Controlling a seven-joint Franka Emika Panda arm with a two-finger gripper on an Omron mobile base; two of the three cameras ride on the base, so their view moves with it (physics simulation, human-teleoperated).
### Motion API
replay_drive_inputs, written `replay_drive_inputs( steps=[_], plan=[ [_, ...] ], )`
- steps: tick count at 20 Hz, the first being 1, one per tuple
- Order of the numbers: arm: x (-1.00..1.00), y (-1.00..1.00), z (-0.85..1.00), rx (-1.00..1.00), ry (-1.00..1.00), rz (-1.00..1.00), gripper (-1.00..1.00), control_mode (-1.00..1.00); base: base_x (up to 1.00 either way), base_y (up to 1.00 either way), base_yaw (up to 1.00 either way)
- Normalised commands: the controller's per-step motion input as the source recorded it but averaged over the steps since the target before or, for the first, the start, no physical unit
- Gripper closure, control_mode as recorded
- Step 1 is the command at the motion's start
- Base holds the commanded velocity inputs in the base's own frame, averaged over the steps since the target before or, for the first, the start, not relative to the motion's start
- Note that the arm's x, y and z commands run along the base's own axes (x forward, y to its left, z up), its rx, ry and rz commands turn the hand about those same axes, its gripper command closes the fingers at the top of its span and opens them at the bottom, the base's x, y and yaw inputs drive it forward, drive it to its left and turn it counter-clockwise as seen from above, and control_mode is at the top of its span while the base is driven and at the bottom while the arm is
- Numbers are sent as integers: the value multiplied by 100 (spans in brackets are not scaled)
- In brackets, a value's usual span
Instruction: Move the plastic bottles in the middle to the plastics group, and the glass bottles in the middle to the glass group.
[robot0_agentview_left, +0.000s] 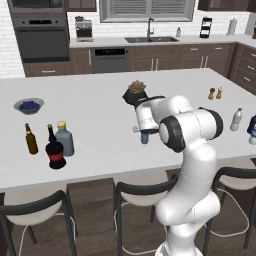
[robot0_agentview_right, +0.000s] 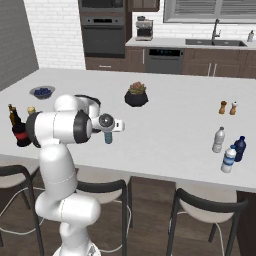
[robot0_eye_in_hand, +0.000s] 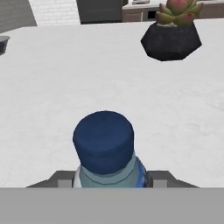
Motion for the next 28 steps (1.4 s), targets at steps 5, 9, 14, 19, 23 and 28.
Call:
replay_drive_inputs(
  steps=[5, 9, 14, 19, 23, 28],
  plan=[
    [-43, -22, 25, 0, -1, -1, 100, -100, 0, 0, 0],
    [-59, -44, 54, 0, 0, -7, 100, -100, 0, 0, 0],
    [-32, -79, 47, 0, 0, -16, 100, -100, 0, 0, 0],
    [-7, -92, 45, 0, 0, -20, 100, -100, 0, 0, 0],
    [-8, -93, 35, 0, 0, -21, 100, -100, 0, 0, 0],
    [-17, -92, 15, 0, 0, -21, 100, -100, 0, 0, 0]
  ],
)
